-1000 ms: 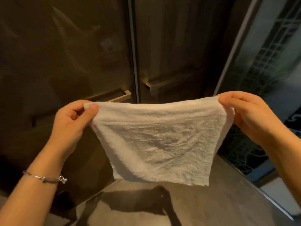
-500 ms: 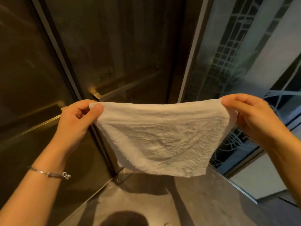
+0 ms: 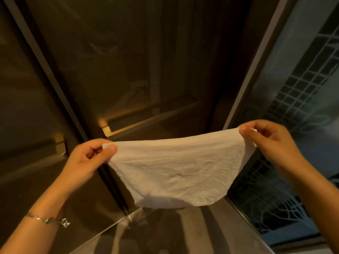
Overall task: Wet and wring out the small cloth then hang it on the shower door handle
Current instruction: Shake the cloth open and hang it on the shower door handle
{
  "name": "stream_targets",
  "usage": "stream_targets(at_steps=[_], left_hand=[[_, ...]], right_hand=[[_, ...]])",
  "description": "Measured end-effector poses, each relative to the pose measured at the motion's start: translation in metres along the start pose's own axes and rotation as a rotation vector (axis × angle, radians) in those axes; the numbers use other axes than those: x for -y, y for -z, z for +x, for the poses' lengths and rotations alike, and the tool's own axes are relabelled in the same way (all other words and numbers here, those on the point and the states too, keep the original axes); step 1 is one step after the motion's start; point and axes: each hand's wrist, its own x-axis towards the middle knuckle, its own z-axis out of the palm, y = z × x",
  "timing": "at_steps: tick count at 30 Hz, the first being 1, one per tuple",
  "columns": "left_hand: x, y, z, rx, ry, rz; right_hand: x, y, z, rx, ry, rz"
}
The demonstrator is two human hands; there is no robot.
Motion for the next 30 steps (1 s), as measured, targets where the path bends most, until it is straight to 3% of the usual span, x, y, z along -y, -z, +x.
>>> stream_targets(at_steps=[14, 20, 26, 30], left_hand=[[0.046, -0.004, 0.127, -0.158, 0.064, 0.094], [0.063, -0.037, 0.164, -0.339, 0.168, -0.089], [0.084, -0.077, 0.183, -0.552, 0.287, 0.094], [0.095, -0.099, 0.180, -0.499, 0.301, 0.470]], right_hand=[[-0.033, -0.047, 0.176, 0.145, 0.084, -0.059], [-0.070, -0.068, 0.256, 0.187, 0.089, -0.060], [-0.103, -0.093, 0.325, 0.328, 0.040, 0.069], [-0.134, -0.126, 0.336, 0.520, 0.062, 0.057]])
